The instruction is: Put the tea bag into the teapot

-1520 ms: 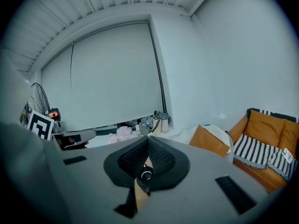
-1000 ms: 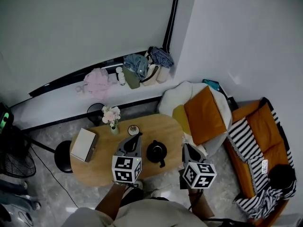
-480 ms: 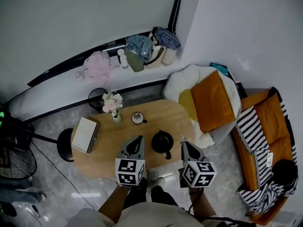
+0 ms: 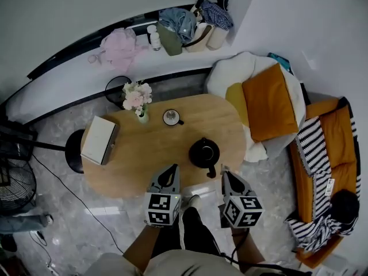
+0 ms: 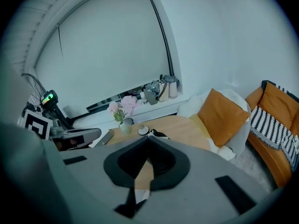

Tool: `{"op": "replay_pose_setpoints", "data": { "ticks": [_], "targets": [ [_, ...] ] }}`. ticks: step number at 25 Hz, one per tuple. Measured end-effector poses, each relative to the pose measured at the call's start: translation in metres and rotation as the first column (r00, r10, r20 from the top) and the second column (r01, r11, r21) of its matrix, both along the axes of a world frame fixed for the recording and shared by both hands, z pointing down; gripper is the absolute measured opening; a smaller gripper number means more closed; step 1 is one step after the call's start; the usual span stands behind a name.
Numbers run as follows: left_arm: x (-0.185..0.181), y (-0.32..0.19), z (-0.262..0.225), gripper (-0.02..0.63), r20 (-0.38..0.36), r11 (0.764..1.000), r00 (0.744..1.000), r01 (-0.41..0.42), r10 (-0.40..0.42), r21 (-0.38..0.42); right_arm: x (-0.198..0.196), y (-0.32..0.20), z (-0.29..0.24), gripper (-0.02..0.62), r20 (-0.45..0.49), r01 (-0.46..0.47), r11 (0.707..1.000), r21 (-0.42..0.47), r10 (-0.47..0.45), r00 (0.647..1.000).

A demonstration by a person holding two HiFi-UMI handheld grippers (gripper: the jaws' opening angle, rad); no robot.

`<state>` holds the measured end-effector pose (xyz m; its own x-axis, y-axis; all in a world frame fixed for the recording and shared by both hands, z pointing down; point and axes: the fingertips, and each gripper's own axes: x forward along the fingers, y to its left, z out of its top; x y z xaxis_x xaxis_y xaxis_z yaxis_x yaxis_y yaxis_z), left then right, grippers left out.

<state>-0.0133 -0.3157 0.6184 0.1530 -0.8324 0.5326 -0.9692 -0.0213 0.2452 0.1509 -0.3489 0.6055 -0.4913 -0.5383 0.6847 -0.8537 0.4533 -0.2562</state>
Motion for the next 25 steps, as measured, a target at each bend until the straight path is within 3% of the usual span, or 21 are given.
{"op": "replay_pose_setpoints", "data": {
  "ticks": [11, 25],
  "targets": [
    [-0.019, 0.002, 0.023, 0.005, -0.001, 0.999, 1.0, 0.03, -0.03, -0.019, -0.014, -0.004, 0.031, 0.034, -0.021, 0.018, 1.0, -0.02, -0.019, 1.0],
    [-0.04, -0.035, 0.045, 0.005, 0.033, 0.999, 0.999, 0.042, -0.042, -0.005, -0.044, -0.035, 0.058, 0.034, -0.016, 0.061, 0.998, -0.025, -0.061, 0.998]
  ]
}}
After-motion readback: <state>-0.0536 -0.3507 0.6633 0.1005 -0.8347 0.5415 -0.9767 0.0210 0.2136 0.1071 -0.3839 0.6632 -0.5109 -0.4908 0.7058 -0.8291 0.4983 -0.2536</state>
